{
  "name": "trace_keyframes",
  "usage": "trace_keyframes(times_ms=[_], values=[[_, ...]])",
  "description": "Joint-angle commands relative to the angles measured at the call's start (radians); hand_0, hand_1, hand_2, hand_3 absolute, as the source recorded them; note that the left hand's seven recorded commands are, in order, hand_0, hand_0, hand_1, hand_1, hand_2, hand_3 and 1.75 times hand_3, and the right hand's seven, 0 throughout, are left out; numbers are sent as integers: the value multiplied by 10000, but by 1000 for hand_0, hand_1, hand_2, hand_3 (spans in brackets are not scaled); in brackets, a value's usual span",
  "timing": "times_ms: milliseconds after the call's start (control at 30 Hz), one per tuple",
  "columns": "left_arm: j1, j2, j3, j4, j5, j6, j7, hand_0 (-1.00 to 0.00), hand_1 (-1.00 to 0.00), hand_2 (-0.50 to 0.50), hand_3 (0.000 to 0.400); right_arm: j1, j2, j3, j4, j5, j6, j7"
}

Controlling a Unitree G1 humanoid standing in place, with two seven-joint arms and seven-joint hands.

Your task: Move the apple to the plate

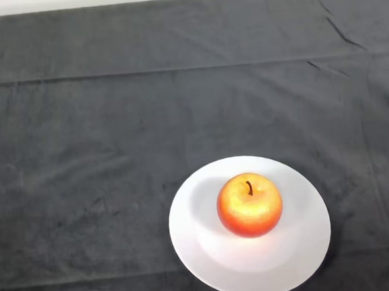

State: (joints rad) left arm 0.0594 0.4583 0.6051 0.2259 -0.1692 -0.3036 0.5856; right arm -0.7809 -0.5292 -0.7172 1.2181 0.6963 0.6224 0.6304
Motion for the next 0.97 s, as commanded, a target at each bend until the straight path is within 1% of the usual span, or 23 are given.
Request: trace_keyframes(times_ms=[33,733,967], values=[[-168,-131,411,5,337,87,19,0,0,0,0,69,-240,-84,-107,32,-43,-20],[-202,-120,440,97,309,57,-46,0,0,0,0,69,-239,-84,-108,31,-43,-21],[-224,-95,477,262,292,-53,-99,0,0,0,0,69,-240,-84,-108,31,-43,-21]])
